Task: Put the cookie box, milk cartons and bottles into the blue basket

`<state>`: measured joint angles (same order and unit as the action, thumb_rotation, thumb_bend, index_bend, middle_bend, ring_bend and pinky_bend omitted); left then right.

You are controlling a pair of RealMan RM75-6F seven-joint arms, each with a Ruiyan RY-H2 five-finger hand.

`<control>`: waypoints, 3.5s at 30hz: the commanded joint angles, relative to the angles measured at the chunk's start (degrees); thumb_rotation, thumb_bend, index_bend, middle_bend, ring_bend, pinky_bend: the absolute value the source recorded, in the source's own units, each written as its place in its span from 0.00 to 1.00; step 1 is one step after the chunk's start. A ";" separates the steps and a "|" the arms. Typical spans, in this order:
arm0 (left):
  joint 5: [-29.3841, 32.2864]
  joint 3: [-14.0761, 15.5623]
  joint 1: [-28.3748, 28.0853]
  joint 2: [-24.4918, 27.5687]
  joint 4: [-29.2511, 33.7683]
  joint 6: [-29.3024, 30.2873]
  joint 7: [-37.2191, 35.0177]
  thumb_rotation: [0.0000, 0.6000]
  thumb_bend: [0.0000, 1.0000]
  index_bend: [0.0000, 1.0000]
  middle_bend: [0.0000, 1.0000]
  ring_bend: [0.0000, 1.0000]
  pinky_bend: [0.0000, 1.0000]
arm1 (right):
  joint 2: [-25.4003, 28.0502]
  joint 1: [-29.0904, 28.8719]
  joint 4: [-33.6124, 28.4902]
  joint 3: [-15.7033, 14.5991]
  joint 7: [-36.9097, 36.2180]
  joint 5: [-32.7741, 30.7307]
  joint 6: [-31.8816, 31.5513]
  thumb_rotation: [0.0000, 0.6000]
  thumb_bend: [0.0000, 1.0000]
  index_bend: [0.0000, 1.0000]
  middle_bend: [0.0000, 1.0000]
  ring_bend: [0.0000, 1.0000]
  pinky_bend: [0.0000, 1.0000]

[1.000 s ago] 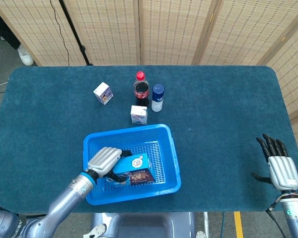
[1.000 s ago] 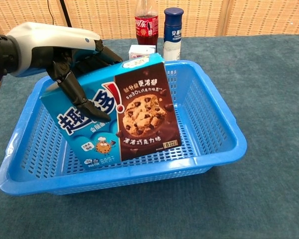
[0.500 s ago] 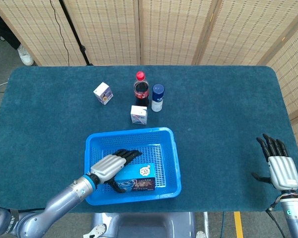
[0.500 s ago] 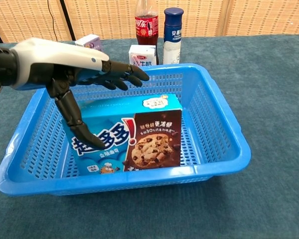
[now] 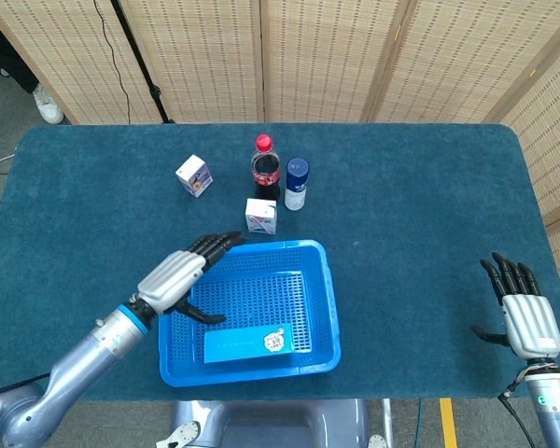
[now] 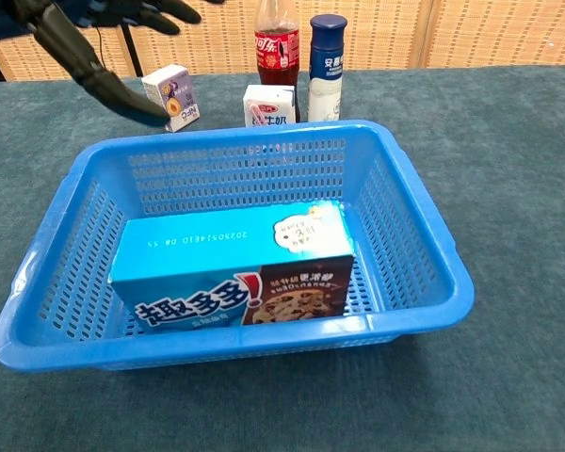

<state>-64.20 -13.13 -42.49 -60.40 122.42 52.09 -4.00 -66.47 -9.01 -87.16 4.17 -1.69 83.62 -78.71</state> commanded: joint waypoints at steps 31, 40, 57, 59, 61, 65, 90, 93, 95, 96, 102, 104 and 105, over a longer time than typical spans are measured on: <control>25.56 -1.51 -18.93 -23.64 -66.47 -20.34 14.02 1.00 0.03 0.00 0.00 0.00 0.00 | -1.68 -1.86 0.63 0.84 3.79 -3.43 3.93 1.00 0.00 0.00 0.00 0.00 0.00; 30.01 -1.73 -25.15 -34.24 -82.78 -29.60 14.79 1.00 0.04 0.00 0.00 0.00 0.00 | -1.71 -1.96 0.51 1.17 4.36 -4.42 4.13 1.00 0.00 0.00 0.00 0.00 0.00; 30.78 -3.43 -31.06 -49.06 -107.11 -37.33 15.59 1.00 0.32 0.20 0.14 0.20 0.46 | -2.07 -2.51 2.01 1.63 3.22 -6.54 6.07 1.00 0.00 0.00 0.00 0.00 0.00; 30.40 -4.09 -31.31 -50.17 -108.58 -36.55 15.67 1.00 0.37 0.26 0.20 0.25 0.49 | -2.13 -2.59 2.18 1.62 3.14 -6.63 6.28 1.00 0.00 0.00 0.00 0.00 0.00; 30.07 -4.77 -31.42 -50.89 -109.45 -36.00 15.68 1.00 0.45 0.35 0.29 0.32 0.53 | -2.15 -2.63 2.24 1.56 3.07 -6.54 6.34 1.00 0.00 0.00 0.00 0.00 0.00; 29.27 -6.21 -31.53 -51.72 -110.47 -35.44 15.64 1.00 0.53 0.48 0.40 0.42 0.60 | -2.09 -2.60 2.24 1.56 2.79 -6.47 6.24 1.00 0.00 0.00 0.00 0.00 0.00; 1.86 -8.73 -11.16 -14.86 -47.89 -14.04 -4.86 1.00 0.58 0.57 0.47 0.47 0.63 | -2.28 -2.51 0.75 0.65 4.62 -5.03 5.40 1.00 0.00 0.00 0.00 0.00 0.00; -3.07 -7.56 -8.75 -10.85 -41.88 -12.36 -7.52 1.00 0.58 0.57 0.47 0.47 0.63 | -2.37 -2.54 0.55 0.52 4.93 -4.85 5.39 1.00 0.00 0.00 0.00 0.00 0.00; -5.80 -6.90 -7.67 -9.21 -39.37 -11.32 -9.31 1.00 0.58 0.57 0.47 0.47 0.63 | -2.44 -2.60 0.46 0.46 5.11 -4.74 5.40 1.00 0.00 0.00 0.00 0.00 0.00; -7.12 -6.57 -7.17 -8.50 -38.32 -10.69 -10.13 1.00 0.58 0.57 0.47 0.47 0.63 | -2.49 -2.62 0.42 0.45 5.20 -4.70 5.39 1.00 0.00 0.00 0.00 0.00 0.00; -16.57 -3.28 -4.98 -4.48 -32.99 -7.45 -14.97 1.00 0.58 0.57 0.47 0.47 0.63 | -2.70 -2.74 0.43 0.41 5.78 -4.88 5.60 1.00 0.00 0.00 0.00 0.00 0.00; -20.98 -1.39 -4.78 -2.90 -30.73 -7.11 -17.38 1.00 0.58 0.57 0.47 0.47 0.63 | -2.74 -2.76 0.43 0.45 5.91 -5.01 5.64 1.00 0.00 0.00 0.00 0.00 0.00; -23.69 -0.22 -4.87 -1.91 -29.70 -6.97 -19.34 1.00 0.58 0.57 0.47 0.47 0.63 | -2.76 -2.76 0.41 0.49 5.97 -5.07 5.61 1.00 0.00 0.00 0.00 0.00 0.00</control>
<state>-82.22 -16.39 -48.27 -65.08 89.32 43.78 -19.05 -69.22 -11.77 -86.74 4.65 4.27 78.57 -73.10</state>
